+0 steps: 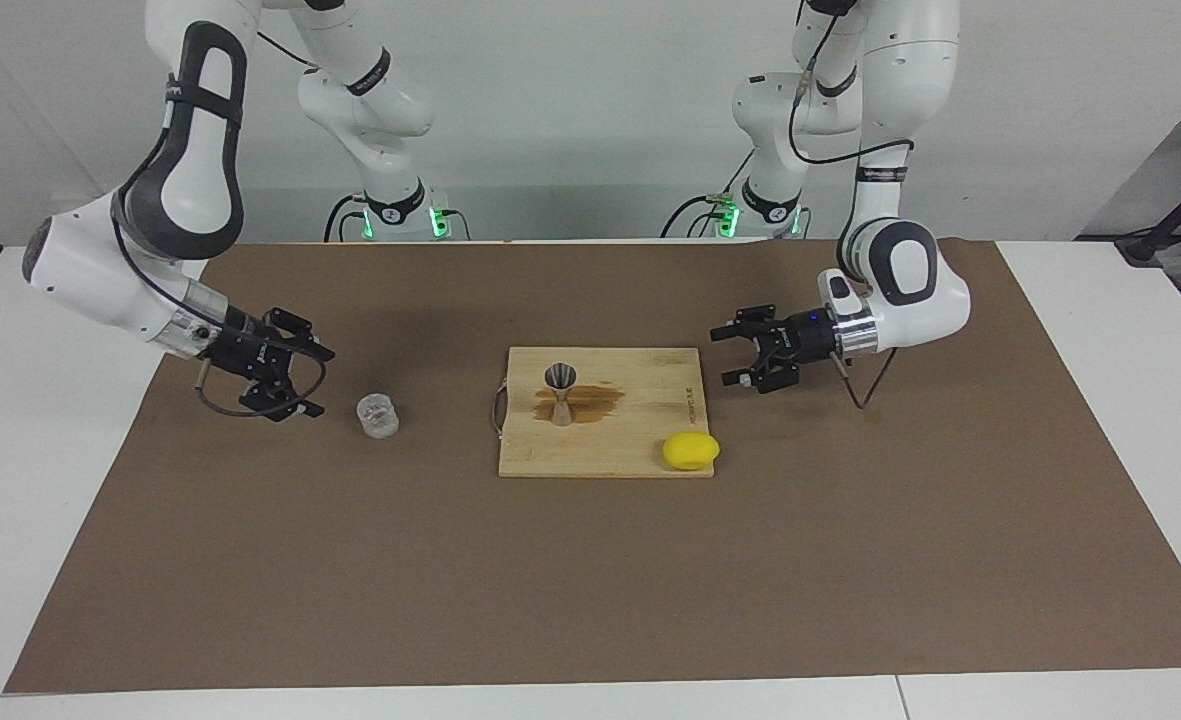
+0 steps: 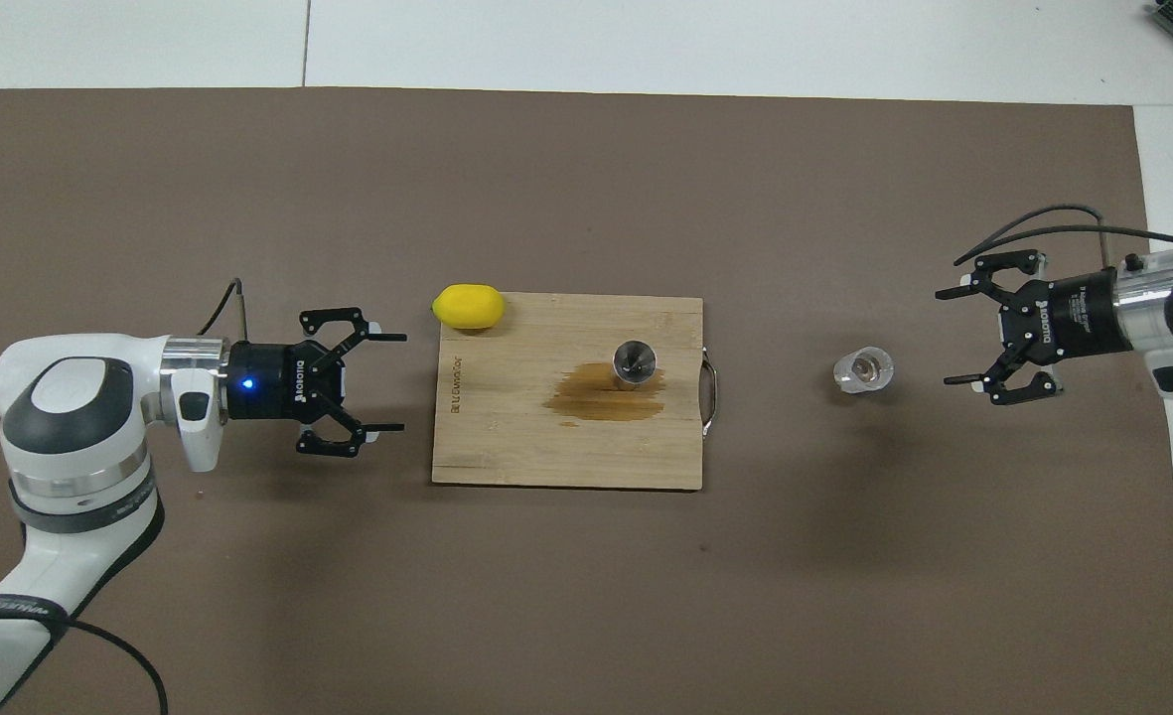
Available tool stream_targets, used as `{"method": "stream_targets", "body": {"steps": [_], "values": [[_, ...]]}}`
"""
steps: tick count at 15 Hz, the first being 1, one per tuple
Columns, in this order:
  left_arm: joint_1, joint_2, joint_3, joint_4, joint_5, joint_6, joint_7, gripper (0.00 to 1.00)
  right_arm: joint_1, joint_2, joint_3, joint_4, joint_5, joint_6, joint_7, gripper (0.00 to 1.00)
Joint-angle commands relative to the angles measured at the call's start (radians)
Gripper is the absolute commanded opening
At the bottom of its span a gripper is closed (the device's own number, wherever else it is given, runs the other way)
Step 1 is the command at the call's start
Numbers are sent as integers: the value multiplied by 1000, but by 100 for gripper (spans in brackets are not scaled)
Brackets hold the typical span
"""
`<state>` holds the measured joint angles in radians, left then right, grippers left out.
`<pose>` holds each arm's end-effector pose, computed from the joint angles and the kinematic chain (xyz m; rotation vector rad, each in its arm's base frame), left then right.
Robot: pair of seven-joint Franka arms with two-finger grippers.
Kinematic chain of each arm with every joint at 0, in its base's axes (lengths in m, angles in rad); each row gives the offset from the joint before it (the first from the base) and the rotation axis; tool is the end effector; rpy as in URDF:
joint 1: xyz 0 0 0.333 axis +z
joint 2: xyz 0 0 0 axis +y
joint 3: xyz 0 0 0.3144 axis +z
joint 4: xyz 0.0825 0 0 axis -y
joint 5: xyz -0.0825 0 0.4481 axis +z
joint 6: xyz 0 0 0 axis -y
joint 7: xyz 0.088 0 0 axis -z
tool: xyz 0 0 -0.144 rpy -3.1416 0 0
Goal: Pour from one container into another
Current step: 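Retract the left gripper while the right gripper reaches the glass cup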
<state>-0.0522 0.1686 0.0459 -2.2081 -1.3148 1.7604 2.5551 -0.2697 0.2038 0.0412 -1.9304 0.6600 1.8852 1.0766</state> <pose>0.5589 -0.1241 0.2583 1.2652 -1.6339 1.1233 0.6283 -0.0774 0.3135 -1.8265 1.8742 0.6346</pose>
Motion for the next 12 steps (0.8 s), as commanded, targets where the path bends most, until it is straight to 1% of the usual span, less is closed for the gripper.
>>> {"method": "stream_targets", "body": {"steps": [1, 2, 4, 6, 8, 10, 12], "values": [[98, -29, -6, 31, 185, -80, 4, 100, -23, 41, 11, -30, 58, 49, 10, 100], [129, -28, -6, 63, 265, -108, -10, 100, -29, 60, 11, -36, 97, 49, -6, 100], [182, -23, -6, 138, 418, -169, -24, 100, -48, 116, 11, -42, 125, 48, -120, 100], [218, -21, -6, 203, 564, -203, -24, 100, -52, 164, 13, -39, 199, 48, -138, 100], [236, -27, -6, 237, 673, -205, -24, 100, -42, 180, 13, -54, 231, 49, -150, 100], [233, -29, -6, 283, 759, -194, -29, 100, -40, 166, 13, -113, 275, 63, -200, 100], [200, -20, -12, 368, 850, -193, -77, 100, -32, 154, 13, -159, 305, 90, -231, 100]]}}
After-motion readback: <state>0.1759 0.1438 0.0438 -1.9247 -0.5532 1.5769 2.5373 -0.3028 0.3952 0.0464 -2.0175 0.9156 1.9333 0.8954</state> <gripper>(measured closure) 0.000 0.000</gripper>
